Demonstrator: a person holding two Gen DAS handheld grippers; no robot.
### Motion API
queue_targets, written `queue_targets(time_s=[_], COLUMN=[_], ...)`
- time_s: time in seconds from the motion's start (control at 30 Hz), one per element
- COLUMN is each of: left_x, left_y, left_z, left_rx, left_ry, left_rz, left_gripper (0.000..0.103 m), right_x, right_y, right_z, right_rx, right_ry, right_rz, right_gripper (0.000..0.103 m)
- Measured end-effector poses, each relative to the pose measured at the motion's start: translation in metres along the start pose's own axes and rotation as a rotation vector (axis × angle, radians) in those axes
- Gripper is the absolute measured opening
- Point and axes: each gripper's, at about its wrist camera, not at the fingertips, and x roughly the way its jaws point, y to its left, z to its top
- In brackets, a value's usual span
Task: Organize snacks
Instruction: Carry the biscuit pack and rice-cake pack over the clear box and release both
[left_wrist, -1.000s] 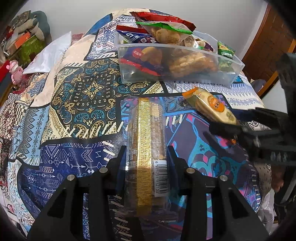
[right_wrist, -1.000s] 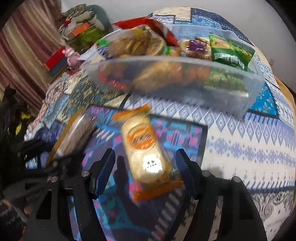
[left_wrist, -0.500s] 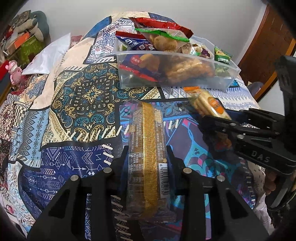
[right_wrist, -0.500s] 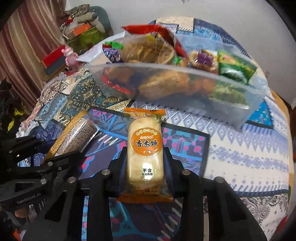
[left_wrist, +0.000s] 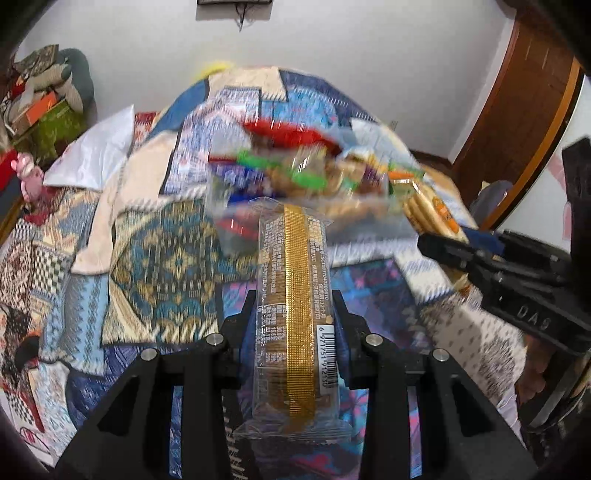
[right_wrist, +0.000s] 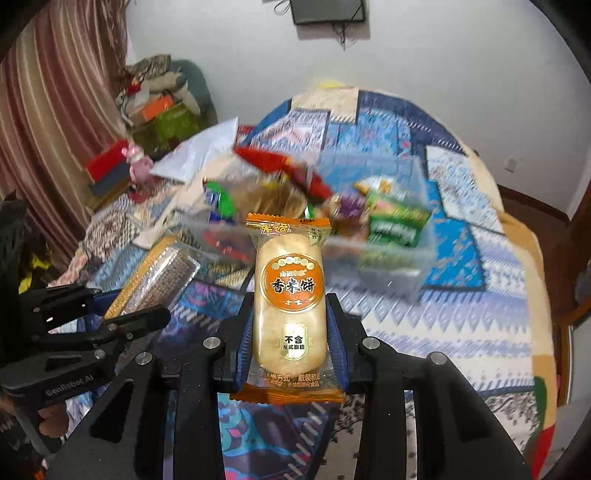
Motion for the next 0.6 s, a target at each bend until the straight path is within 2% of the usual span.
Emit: queue_targets(time_s=[0.33,0.6], left_x=[-0.010,0.021], left_y=[-0.022,-0.038], left_z=[0.069,0.111], left_rx=[0.037,0.072], left_ry=[-0.078,-0.079], left_rz=[-0.026,-0.037], left_gripper=[0.036,0.036], right_x=[-0.016,0.000], right_y=[-0.018,-0.037], right_z=[0.035,0.060], right_rx=[0.025,0.049], right_ry=[-0.092,-0.115], right_rz=[-0.036,-0.052], right_gripper=[0.032,0.032])
